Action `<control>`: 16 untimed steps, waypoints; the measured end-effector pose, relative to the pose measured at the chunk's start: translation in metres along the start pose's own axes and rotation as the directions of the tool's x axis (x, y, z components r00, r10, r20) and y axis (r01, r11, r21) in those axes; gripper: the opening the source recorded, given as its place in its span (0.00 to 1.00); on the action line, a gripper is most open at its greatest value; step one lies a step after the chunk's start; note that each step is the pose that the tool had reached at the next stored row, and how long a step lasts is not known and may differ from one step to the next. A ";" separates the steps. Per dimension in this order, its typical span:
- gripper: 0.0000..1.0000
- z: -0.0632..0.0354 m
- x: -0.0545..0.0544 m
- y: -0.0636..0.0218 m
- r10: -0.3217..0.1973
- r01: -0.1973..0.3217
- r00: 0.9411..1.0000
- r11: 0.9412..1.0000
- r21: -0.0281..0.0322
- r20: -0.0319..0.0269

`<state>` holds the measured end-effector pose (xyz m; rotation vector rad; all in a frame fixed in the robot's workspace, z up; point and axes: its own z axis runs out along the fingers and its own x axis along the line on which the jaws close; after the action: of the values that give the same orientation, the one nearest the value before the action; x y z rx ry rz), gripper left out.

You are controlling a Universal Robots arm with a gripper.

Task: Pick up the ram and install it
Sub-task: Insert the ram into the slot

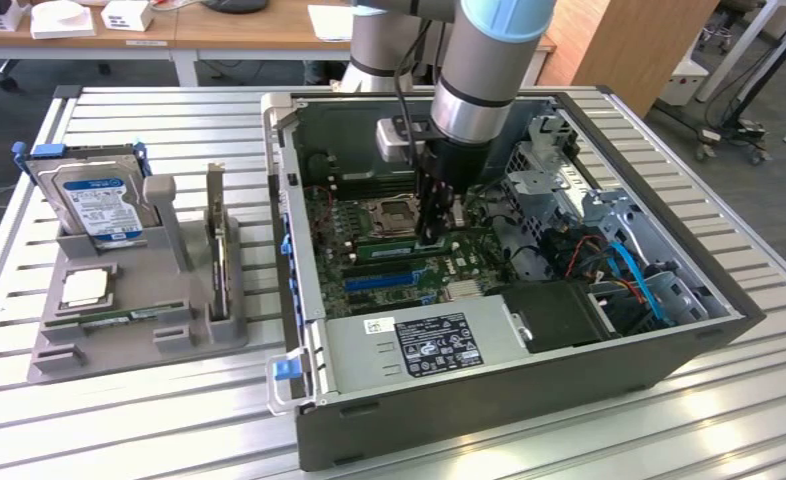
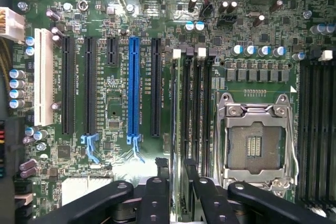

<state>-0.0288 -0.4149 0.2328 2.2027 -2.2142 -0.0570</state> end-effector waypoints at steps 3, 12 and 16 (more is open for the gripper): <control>0.25 -0.0054 0.000 0.0002 0.000 0.000 1.000 1.000 0.000 0.000; 0.25 -0.0182 0.000 0.0007 0.000 0.000 1.000 1.000 0.000 0.000; 0.25 -0.0233 0.000 0.0009 0.000 0.000 1.000 1.000 0.000 0.000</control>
<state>-0.0288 -0.4149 0.2562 2.2027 -2.2141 -0.0570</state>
